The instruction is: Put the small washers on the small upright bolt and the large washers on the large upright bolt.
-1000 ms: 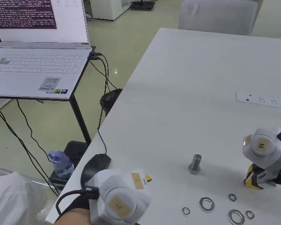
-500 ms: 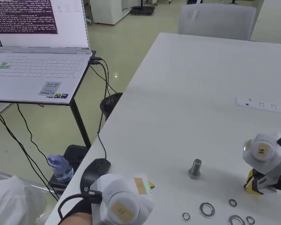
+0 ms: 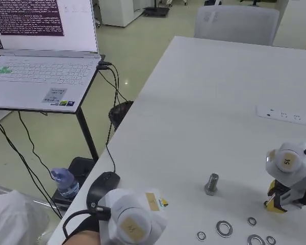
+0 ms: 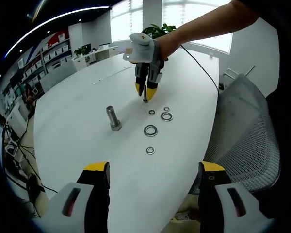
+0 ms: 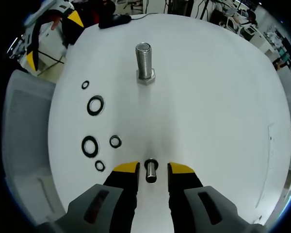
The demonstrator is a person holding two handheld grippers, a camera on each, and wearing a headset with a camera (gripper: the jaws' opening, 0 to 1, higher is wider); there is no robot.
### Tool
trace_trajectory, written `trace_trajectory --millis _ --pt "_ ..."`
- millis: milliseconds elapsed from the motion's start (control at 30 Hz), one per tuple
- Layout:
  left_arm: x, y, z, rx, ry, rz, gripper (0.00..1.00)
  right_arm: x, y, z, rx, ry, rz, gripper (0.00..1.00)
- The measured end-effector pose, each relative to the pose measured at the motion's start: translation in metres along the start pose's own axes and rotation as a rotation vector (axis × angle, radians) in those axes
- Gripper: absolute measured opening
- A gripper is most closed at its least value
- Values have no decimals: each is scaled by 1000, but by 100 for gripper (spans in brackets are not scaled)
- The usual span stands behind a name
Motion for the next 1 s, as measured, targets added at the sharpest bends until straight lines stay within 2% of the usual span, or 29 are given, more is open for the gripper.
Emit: trace_trajectory --millis 267,533,833,1000 --pt "-3 -3 -3 9 -22 4 76 -6 -15 -10 43 -8 -41 26" --pt "-3 -4 -5 4 -16 9 75 -18 -31 -17 72 -28 -83 29" --pt "0 -5 -5 0 -9 13 73 -35 -31 -17 68 -48 -133 30" --pt "1 -1 -4 -8 -7 10 73 -44 -32 -13 83 -47 -146 29"
Point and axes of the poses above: the centre of the closed fingertips' face, and the gripper's own axes: z roughly forward along the fingers, x roughly to its right, y roughly out of its underside, the point moved 2 cm from there along -z, roughly backward along the fingers, and after that the axes turned 7 degrees about z, right-handed, at the moved point
